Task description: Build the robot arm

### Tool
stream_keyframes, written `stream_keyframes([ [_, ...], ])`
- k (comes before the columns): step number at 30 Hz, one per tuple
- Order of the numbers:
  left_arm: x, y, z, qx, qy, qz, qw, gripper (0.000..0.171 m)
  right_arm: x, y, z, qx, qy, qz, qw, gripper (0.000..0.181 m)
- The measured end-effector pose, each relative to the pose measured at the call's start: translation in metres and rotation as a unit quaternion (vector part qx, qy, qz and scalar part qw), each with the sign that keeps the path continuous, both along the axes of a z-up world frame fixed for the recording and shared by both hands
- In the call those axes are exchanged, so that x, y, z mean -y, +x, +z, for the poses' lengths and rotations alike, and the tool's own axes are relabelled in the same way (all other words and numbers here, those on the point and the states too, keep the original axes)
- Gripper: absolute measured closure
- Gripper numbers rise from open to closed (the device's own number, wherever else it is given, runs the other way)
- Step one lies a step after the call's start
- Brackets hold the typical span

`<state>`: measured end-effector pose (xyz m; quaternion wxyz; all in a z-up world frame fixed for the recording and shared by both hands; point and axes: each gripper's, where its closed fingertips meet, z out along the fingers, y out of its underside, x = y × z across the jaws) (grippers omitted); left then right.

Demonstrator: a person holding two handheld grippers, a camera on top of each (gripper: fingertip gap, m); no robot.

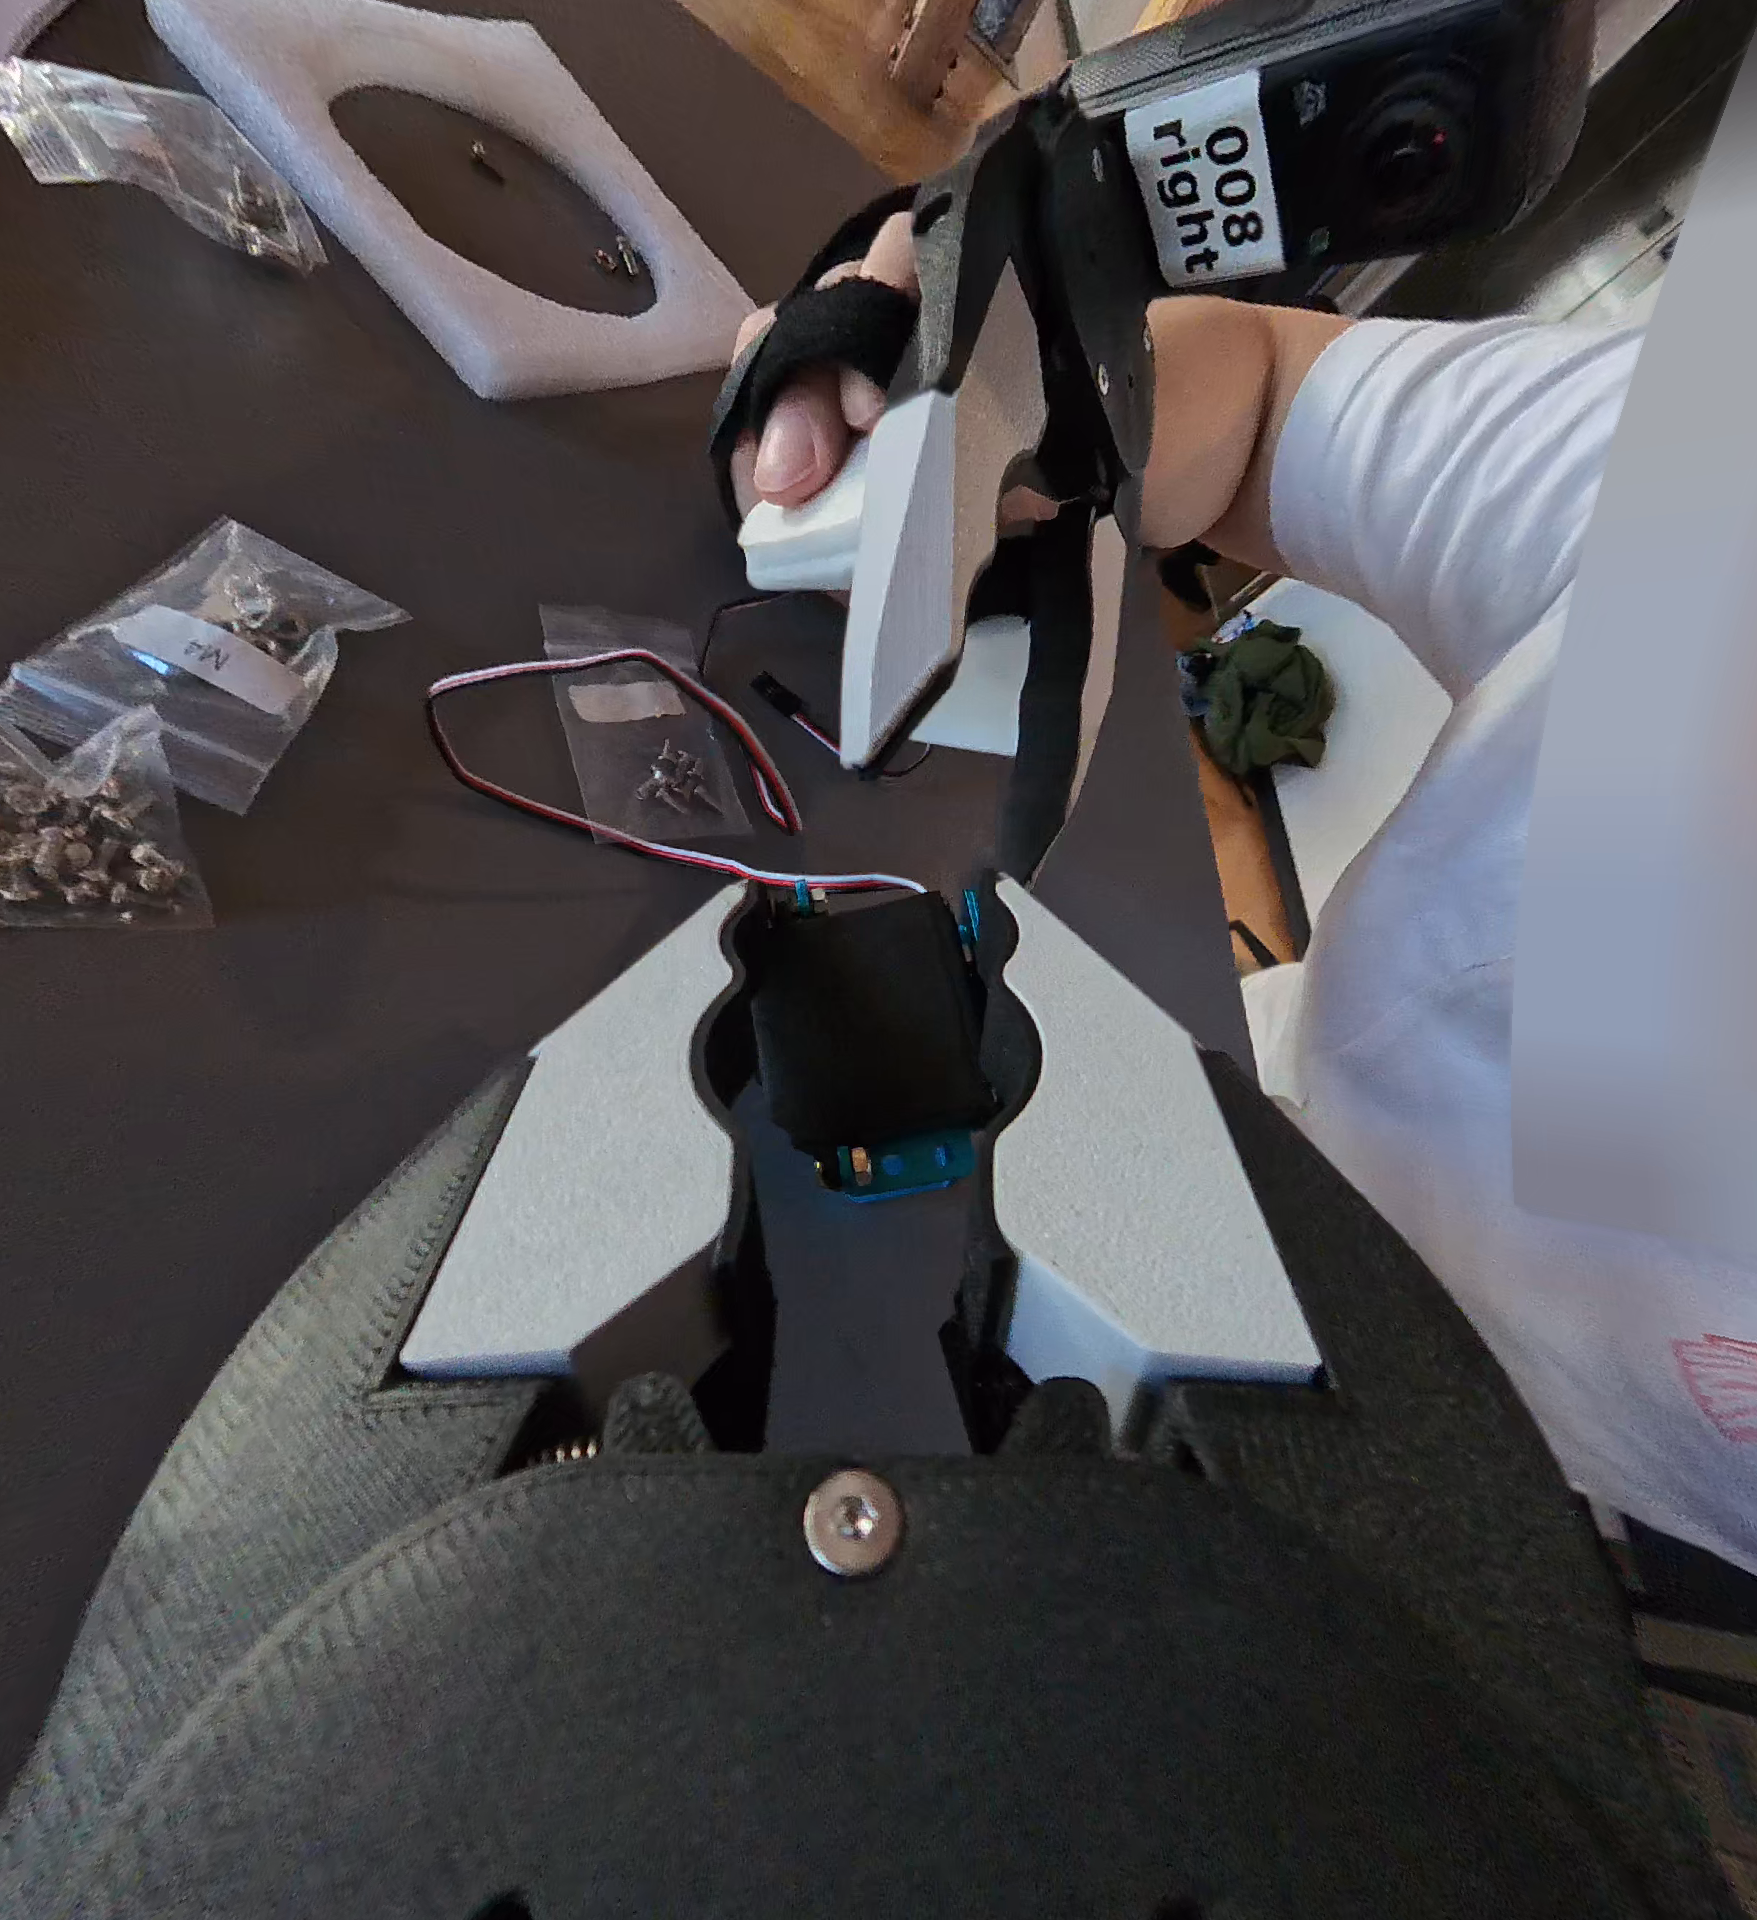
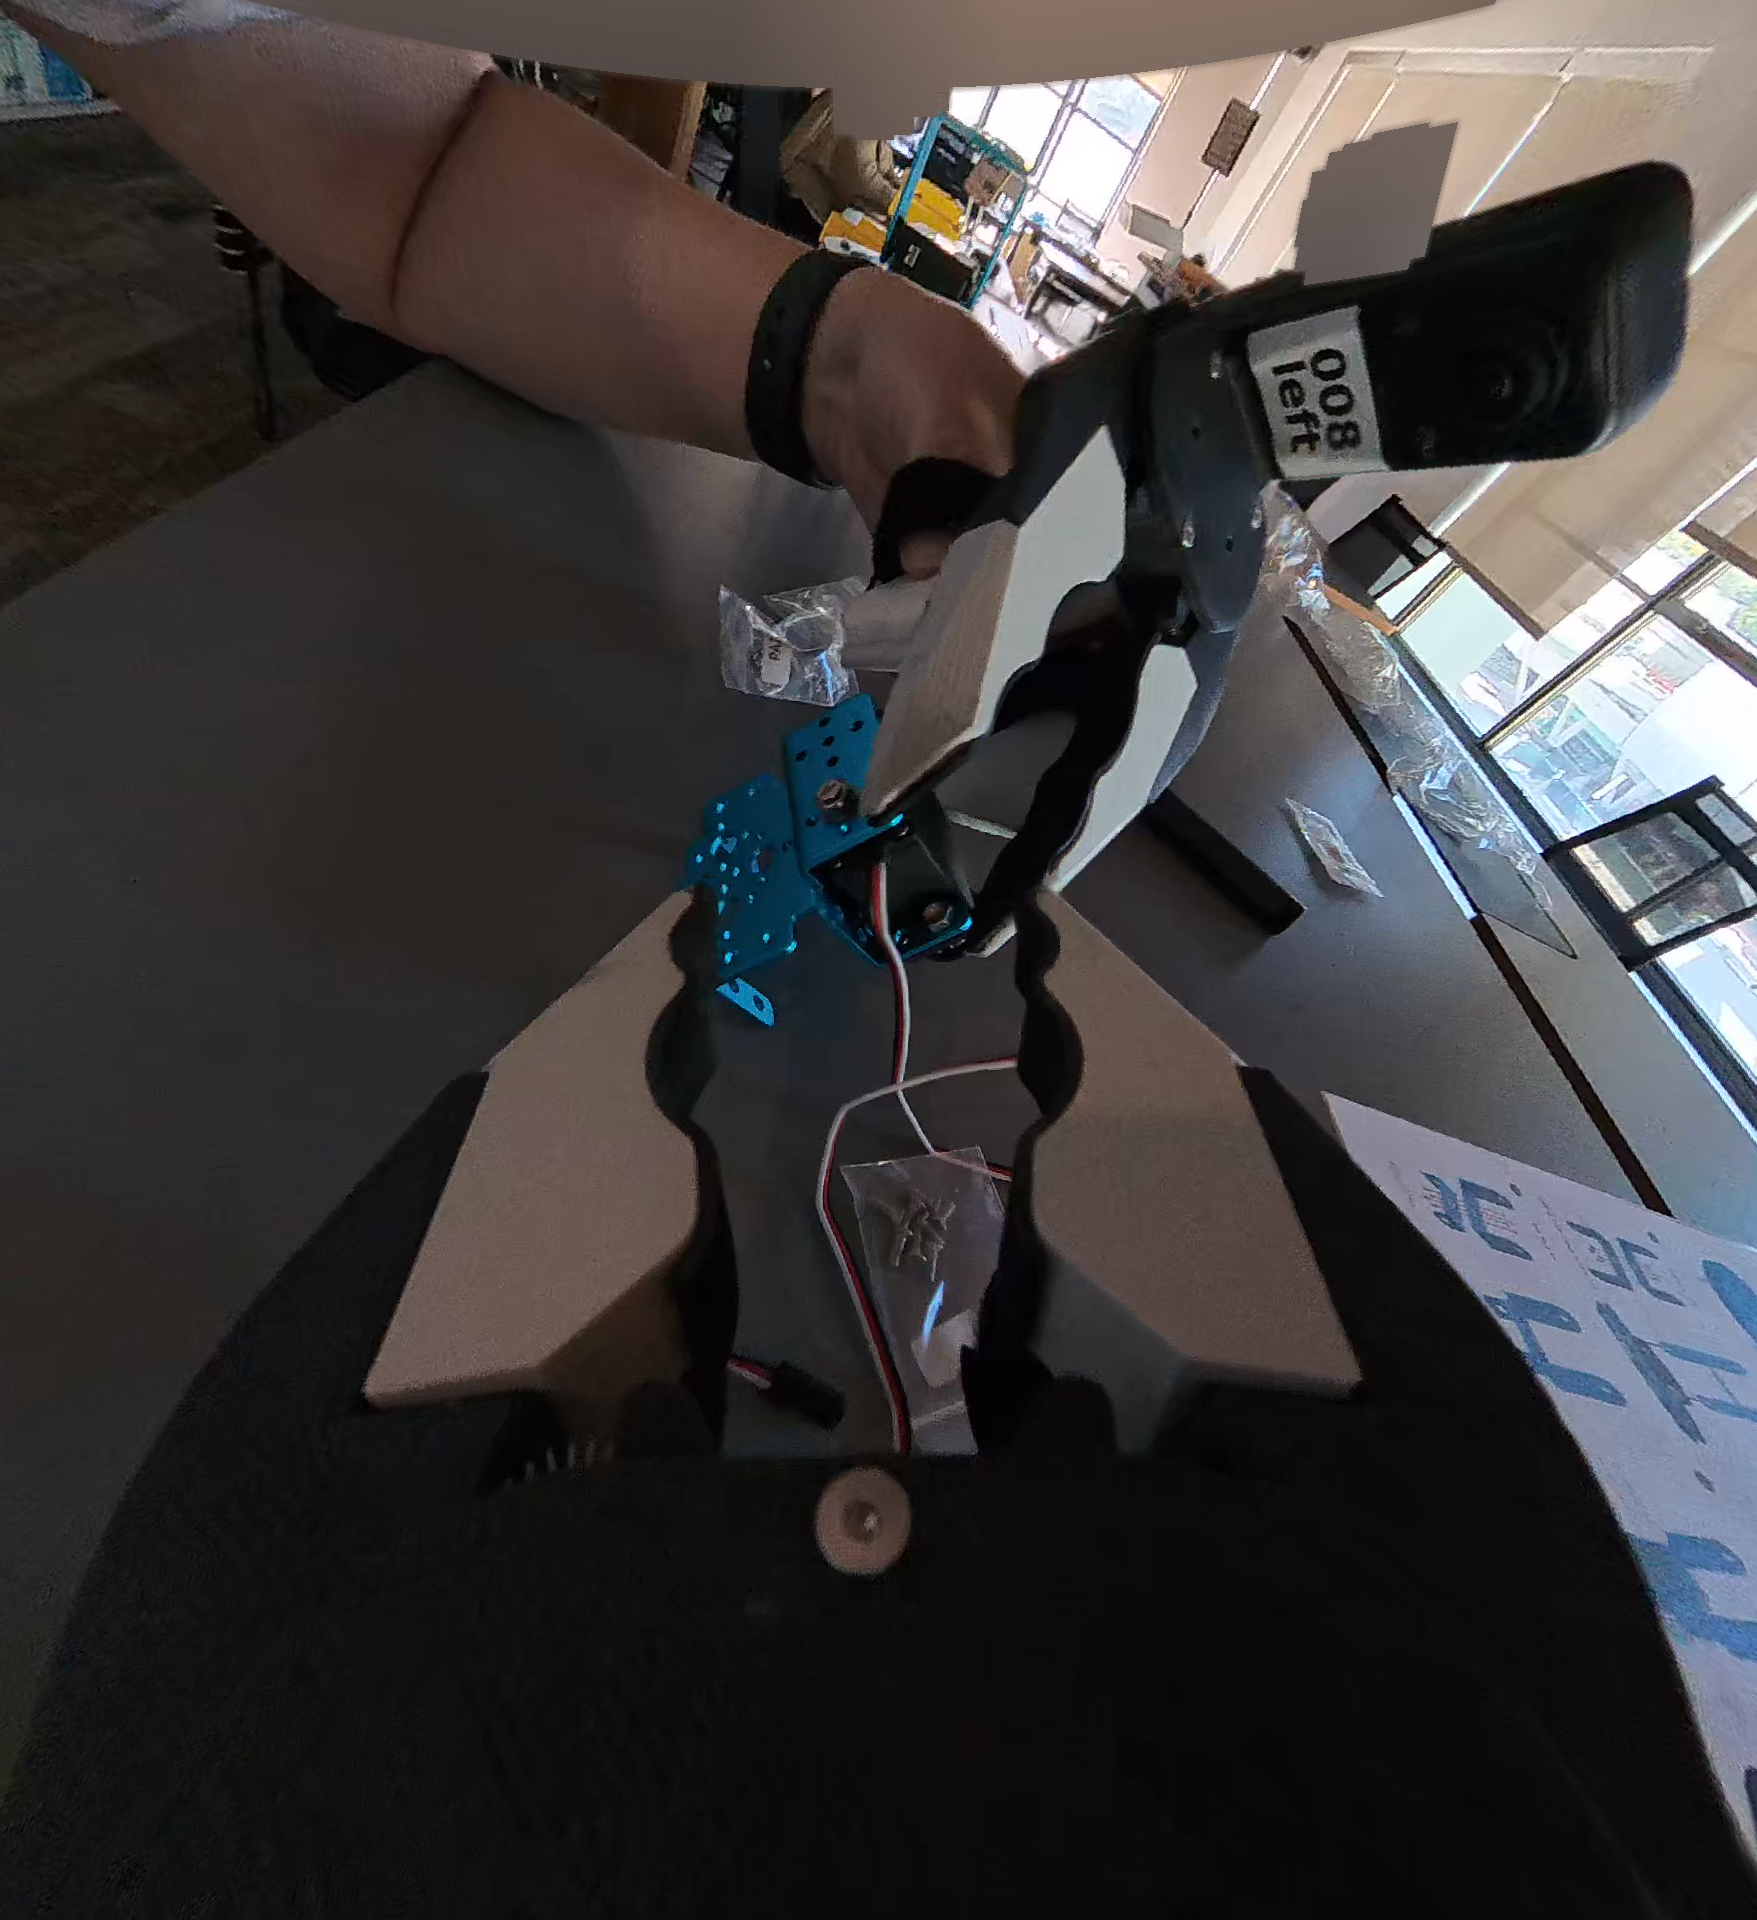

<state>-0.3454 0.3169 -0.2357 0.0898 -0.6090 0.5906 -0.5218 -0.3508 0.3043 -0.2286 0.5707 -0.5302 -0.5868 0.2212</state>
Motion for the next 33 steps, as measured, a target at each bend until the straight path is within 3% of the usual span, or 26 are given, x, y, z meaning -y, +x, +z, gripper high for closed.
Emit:
stream_keyframes([
  [5, 0.002, 0.000, 0.000, -0.002, -0.010, -0.010, 1.000, 0.131, 0.004, -0.002, -0.010, 0.038, 0.036, 0.011, 0.999, 0.123],
  [11, 0.001, 0.000, -0.002, -0.003, -0.032, -0.014, 0.999, 0.131, 0.006, -0.006, -0.006, 0.023, 0.020, 0.048, 0.998, 0.124],
  [15, 0.001, -0.001, -0.002, -0.005, -0.037, -0.016, 0.999, 0.131, 0.005, -0.009, -0.017, 0.059, 0.028, 0.072, 0.995, 0.123],
  [33, -0.001, -0.004, -0.004, 0.000, -0.059, -0.023, 0.998, 0.132, -0.001, -0.011, -0.020, 0.074, 0.063, 0.034, 0.995, 0.125],
])
